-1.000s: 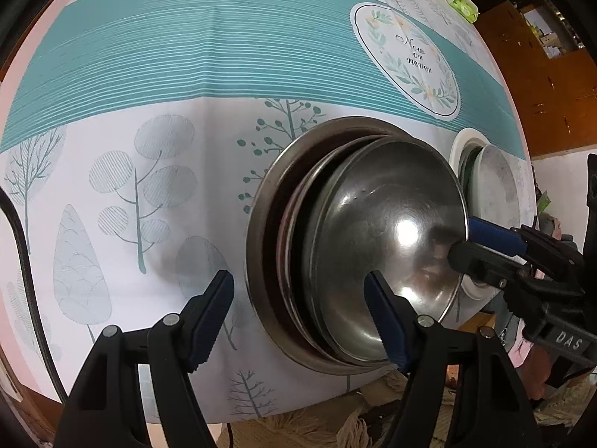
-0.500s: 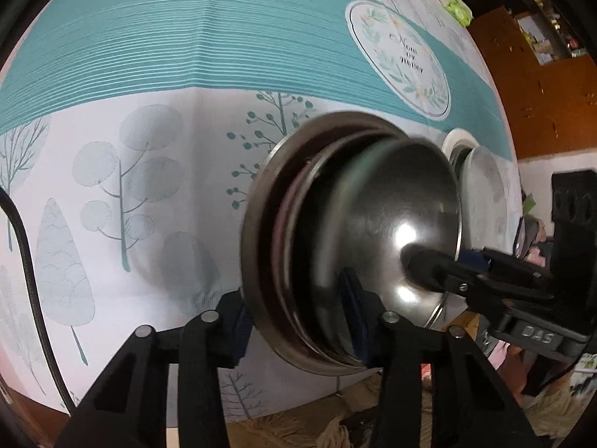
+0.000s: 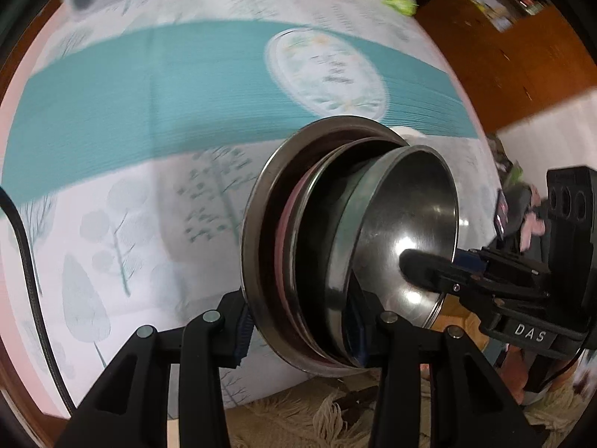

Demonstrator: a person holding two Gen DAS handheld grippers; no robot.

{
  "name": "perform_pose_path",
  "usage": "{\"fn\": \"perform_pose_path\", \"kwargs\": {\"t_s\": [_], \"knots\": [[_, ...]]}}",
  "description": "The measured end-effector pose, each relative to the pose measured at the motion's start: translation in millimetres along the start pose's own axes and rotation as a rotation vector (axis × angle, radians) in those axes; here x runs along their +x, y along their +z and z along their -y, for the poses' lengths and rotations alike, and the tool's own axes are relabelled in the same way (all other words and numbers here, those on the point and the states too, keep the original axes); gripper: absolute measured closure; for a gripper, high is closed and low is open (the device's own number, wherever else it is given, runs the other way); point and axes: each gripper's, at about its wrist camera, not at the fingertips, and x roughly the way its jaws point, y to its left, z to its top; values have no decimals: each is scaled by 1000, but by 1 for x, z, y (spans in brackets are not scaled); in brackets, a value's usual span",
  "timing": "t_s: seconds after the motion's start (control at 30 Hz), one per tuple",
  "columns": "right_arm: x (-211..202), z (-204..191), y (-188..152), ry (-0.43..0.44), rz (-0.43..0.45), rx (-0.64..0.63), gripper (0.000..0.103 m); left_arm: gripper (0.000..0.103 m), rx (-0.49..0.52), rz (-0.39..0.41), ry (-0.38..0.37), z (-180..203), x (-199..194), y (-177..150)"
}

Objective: Organize plates and bowls

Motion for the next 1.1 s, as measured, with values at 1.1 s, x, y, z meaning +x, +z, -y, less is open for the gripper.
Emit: {"fn": "perform_pose_path", "kwargs": {"t_s": [1.1], "knots": [[-71, 183, 33, -8, -53, -50, 69, 58, -18, -6, 26, 184, 80, 30]]}}
